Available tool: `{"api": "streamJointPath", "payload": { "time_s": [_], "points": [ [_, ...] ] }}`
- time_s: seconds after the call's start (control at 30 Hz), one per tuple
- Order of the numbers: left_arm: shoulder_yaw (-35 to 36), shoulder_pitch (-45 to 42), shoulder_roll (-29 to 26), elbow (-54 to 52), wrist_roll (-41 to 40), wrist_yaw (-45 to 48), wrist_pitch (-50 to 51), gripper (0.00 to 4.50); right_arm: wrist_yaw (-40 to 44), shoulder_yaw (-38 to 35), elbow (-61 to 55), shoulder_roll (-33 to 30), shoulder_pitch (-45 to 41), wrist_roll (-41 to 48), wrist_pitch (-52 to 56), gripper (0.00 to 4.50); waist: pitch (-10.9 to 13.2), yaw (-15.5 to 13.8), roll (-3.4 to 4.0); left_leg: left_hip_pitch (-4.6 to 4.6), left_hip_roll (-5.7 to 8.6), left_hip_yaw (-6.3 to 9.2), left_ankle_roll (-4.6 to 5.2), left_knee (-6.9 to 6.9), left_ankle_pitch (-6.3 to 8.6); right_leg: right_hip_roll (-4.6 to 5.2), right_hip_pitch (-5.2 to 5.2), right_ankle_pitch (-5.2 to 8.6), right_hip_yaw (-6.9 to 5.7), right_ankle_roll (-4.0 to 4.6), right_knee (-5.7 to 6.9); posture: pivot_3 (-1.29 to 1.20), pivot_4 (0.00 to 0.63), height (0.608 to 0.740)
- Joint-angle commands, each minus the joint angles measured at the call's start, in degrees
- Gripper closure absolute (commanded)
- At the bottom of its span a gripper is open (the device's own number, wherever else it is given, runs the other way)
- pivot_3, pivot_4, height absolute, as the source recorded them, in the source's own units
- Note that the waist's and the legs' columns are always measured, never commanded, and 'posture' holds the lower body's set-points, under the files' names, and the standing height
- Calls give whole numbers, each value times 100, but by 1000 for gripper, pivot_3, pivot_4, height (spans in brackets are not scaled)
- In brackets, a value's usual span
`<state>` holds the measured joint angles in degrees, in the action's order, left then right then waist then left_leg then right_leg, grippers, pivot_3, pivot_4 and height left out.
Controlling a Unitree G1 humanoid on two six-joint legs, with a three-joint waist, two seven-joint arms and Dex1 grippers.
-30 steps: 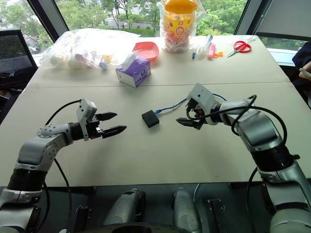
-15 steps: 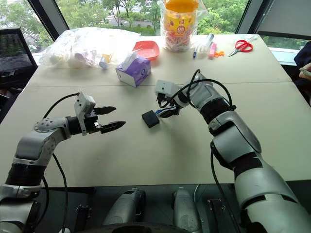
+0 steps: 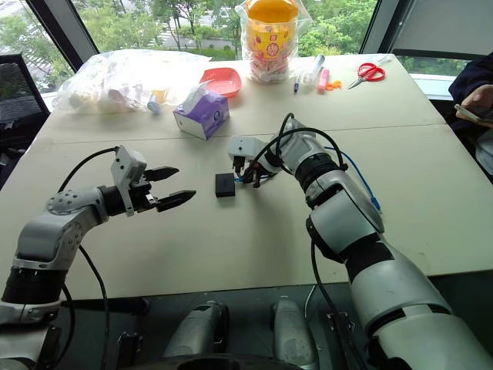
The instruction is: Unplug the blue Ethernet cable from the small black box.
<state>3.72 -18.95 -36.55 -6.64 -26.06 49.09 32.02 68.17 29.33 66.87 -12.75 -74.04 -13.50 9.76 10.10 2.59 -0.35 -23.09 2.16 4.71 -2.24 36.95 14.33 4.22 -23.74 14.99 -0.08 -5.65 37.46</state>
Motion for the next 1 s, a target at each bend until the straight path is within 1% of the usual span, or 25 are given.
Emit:
{"api": "streamJointPath", "payload": {
  "time_s": [0.03,0.1,0.17,0.23,0.27,0.3,0.33,0.4,0.47,0.53,0.7,0.87,1.0],
  "points": [
    [177,-210,28,-8,-116,-37,-17,0,-289,-123,-197,-9,51,-146,-25,4468,0,-3,0,0,0,0,-2,0,-1,0,0,0,1,1,0,0,150,740],
    [121,-355,79,71,-195,10,94,0,-928,-229,-642,-245,218,-292,-212,4468,0,-5,0,0,0,-1,-5,0,-3,0,0,-1,3,1,0,0,150,740],
    [92,-521,136,145,-346,66,291,0,-1560,-319,-1446,-617,556,-499,-473,4468,1,-46,2,-5,1,0,-7,1,-4,2,-5,-1,3,2,2,0,150,740],
    [4,-752,196,265,-459,184,474,0,-2160,-601,-2795,-1112,1174,-642,-803,4468,1,-114,2,-27,3,10,-10,4,-6,12,-20,-1,1,1,3,0,150,740],
    [-48,-908,236,358,-511,257,564,0,-2448,-843,-3669,-1369,1606,-725,-735,4468,1,-176,1,-34,7,5,-10,6,-6,17,-30,-2,2,0,2,0,150,740],
    [-74,-1084,282,477,-577,316,669,0,-2768,-1051,-4540,-1653,2066,-887,-803,4468,1,-178,1,-45,10,6,-10,7,-7,19,-36,-3,0,-3,1,0,150,740],
    [-74,-1191,302,558,-618,362,737,0,-2959,-1168,-5111,-1817,2368,-1008,-794,4468,1,-209,0,-46,11,4,-10,7,-7,20,-40,-3,1,-4,1,0,150,740],
    [-23,-1492,407,826,-644,383,743,0,-3143,-1353,-6201,-2171,3012,-1270,-825,4468,1,-193,0,-57,14,-2,-12,7,-8,22,-50,-3,1,-7,-2,0,150,740],
    [30,-1852,529,1151,-751,436,891,0,-3120,-1632,-7258,-2273,3599,-1151,-644,4468,2,-174,-2,-57,21,-9,-14,7,-9,21,-50,-2,1,-9,-4,0,150,740],
    [18,-2102,591,1378,-843,559,1049,0,-2960,-1755,-8006,-2264,3914,-1062,-345,4468,3,-120,-3,-55,15,-17,-6,8,-5,14,-50,-2,1,-9,-6,0,150,740],
    [-41,-2544,736,1538,-1223,885,1639,0,-2730,-1737,-9059,-2116,4151,-944,95,4468,4,-33,-6,-31,1,-13,-4,15,-6,-7,-27,-3,5,-7,8,0,150,740],
    [-15,-2712,724,1436,-1556,1151,2193,0,-2671,-1594,-9226,-2019,4099,-1014,264,4468,4,-38,-6,-23,-1,-4,-2,21,-8,-11,-10,-3,5,-7,7,0,150,740],
    [13,-2717,738,1424,-1582,1165,2243,0,-2588,-1525,-9290,-1999,4048,-980,329,4468,5,-41,-6,-23,-2,-3,-2,20,-8,-10,-10,-3,5,-7,6,0,150,740]
  ]
}}
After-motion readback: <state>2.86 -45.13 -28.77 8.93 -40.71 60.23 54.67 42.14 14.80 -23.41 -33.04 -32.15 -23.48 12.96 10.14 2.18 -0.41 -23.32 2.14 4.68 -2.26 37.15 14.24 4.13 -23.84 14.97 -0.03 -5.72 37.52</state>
